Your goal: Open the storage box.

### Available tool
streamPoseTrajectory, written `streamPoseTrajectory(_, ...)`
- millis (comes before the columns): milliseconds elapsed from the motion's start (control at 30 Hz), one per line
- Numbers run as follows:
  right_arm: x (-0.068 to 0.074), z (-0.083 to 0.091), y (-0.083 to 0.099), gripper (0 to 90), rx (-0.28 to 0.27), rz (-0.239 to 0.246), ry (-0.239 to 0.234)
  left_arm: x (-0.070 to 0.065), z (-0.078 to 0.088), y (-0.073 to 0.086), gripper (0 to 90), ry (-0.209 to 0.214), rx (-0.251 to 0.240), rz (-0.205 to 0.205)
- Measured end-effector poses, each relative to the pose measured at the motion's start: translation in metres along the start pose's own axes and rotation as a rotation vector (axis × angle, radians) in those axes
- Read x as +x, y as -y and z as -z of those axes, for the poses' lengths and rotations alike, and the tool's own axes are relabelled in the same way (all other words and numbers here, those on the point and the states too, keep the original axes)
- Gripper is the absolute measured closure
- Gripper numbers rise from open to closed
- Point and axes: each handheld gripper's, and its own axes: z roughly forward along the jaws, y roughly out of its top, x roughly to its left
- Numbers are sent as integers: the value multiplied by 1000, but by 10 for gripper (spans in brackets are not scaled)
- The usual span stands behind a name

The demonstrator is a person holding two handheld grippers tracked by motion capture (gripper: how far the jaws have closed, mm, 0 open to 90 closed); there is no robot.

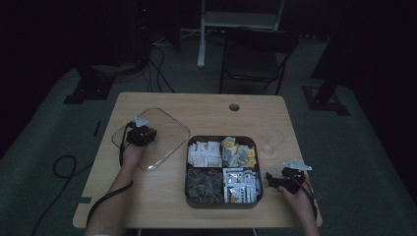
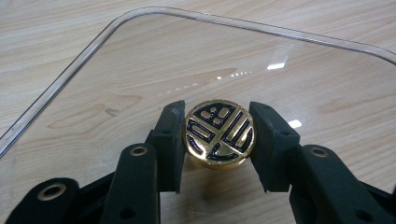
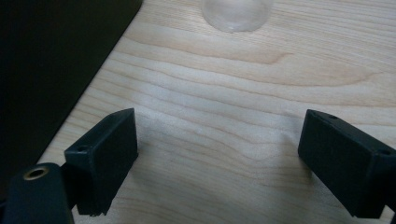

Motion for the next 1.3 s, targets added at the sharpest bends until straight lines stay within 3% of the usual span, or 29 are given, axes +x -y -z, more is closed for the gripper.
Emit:
streamPoseTrajectory(167,0,0,0,115,0,0,0,0,10,-2,413,20,-9,23)
streamPoseTrajectory(300,0,0,0,115,0,0,0,5,18,0,348,53,-33,58)
streamPoseTrajectory(467,0,0,0,115,0,0,0,4,25,7,224,100,-44,66)
streamPoseTrajectory(533,0,0,0,115,0,0,0,3,27,10,172,94,-42,44)
streamPoseTrajectory(633,0,0,0,115,0,0,0,0,29,15,168,138,-34,37)
streamPoseTrajectory(667,0,0,0,115,0,0,0,-2,29,16,104,142,-27,25)
streamPoseTrajectory(767,0,0,0,115,0,0,0,-8,31,19,74,173,3,-16)
streamPoseTrajectory(833,0,0,0,115,0,0,0,-10,31,21,3,192,25,-23)
streamPoseTrajectory(1067,0,0,0,115,0,0,0,-15,37,30,4,208,8,-55)
streamPoseTrajectory(1133,0,0,0,115,0,0,0,-18,42,34,4,236,-6,-78)
streamPoseTrajectory(1300,0,0,0,115,0,0,0,-23,49,40,4,297,-31,-93)
